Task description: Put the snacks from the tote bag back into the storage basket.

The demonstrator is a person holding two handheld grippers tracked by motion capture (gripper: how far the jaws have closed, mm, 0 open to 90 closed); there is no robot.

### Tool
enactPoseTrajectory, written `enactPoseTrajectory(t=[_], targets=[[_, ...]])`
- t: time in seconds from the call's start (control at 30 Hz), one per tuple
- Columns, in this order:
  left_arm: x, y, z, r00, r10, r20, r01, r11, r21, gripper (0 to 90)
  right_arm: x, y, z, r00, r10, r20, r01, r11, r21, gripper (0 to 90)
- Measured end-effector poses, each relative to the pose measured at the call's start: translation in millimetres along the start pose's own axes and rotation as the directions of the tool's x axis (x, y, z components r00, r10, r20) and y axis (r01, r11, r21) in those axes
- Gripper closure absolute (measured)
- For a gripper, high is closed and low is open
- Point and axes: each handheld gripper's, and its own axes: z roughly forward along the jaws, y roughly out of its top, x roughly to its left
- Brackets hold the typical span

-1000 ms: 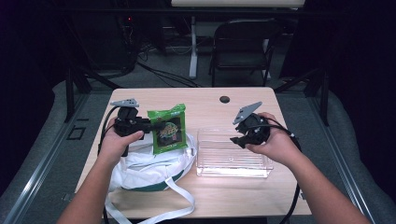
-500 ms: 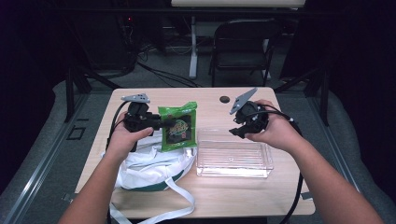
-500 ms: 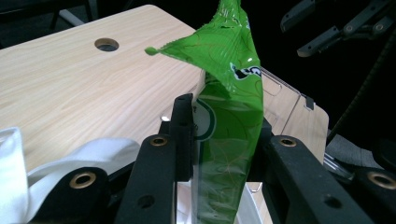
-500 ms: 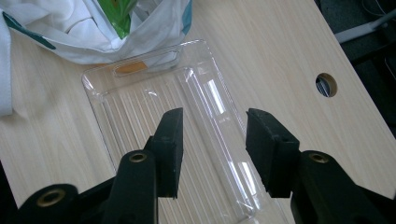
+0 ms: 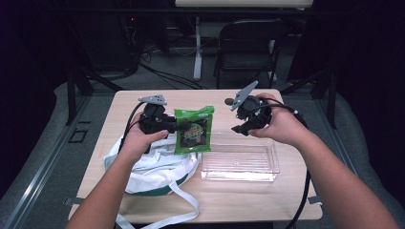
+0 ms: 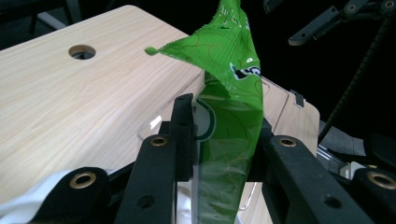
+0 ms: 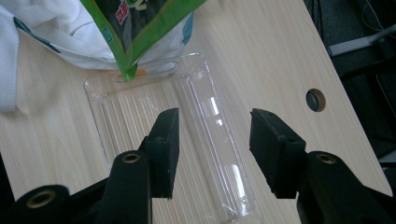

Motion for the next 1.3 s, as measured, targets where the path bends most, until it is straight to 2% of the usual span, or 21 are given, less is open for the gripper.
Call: enactPoseTrajectory(t=[0.3, 0.37, 0.5, 0.77, 0.9, 0.93, 1.1, 1.3], targets=[[-8.0, 6.6, 16.4, 0.9992, 0.030, 0.028, -0.030, 0.9993, 0.020, 72.2, -3.9, 9.2, -7.4, 0.9994, -0.035, 0.002, 0.035, 0.999, 0.018, 47.4], [-10.5, 8.3, 21.3, 0.9986, 0.039, 0.035, -0.040, 0.9989, 0.026, 72.2, -5.0, 12.6, -10.2, 0.9977, -0.067, 0.012, 0.066, 0.997, 0.038, 45.4], [-12.4, 9.9, 25.4, 0.9982, 0.040, 0.045, -0.041, 0.9988, 0.026, 72.3, -4.6, 14.4, -10.4, 0.9975, -0.069, 0.014, 0.069, 0.997, 0.025, 43.6], [-18.3, 14.1, 35.8, 0.9957, 0.065, 0.066, -0.067, 0.9973, 0.029, 72.3, -4.8, 21.4, -11.2, 0.9937, -0.110, 0.018, 0.109, 0.993, 0.044, 40.7], [-20.8, 15.7, 39.3, 0.9944, 0.077, 0.073, -0.079, 0.9966, 0.025, 72.3, -4.1, 25.2, -11.2, 0.9922, -0.124, 0.010, 0.123, 0.991, 0.048, 39.9], [-21.1, 15.8, 40.1, 0.9941, 0.080, 0.074, -0.082, 0.9963, 0.025, 72.3, -4.0, 26.5, -11.4, 0.9901, -0.140, 0.007, 0.139, 0.989, 0.057, 39.9], [-23.0, 15.5, 44.6, 0.9930, 0.091, 0.075, -0.093, 0.9952, 0.031, 72.3, -1.2, 31.1, -9.0, 0.9886, -0.150, -0.012, 0.151, 0.987, 0.056, 39.8], [-25.2, 15.4, 48.8, 0.9897, 0.115, 0.086, -0.118, 0.9926, 0.030, 72.4, 1.1, 37.4, -3.9, 0.9828, -0.180, -0.040, 0.183, 0.979, 0.092, 39.8]])
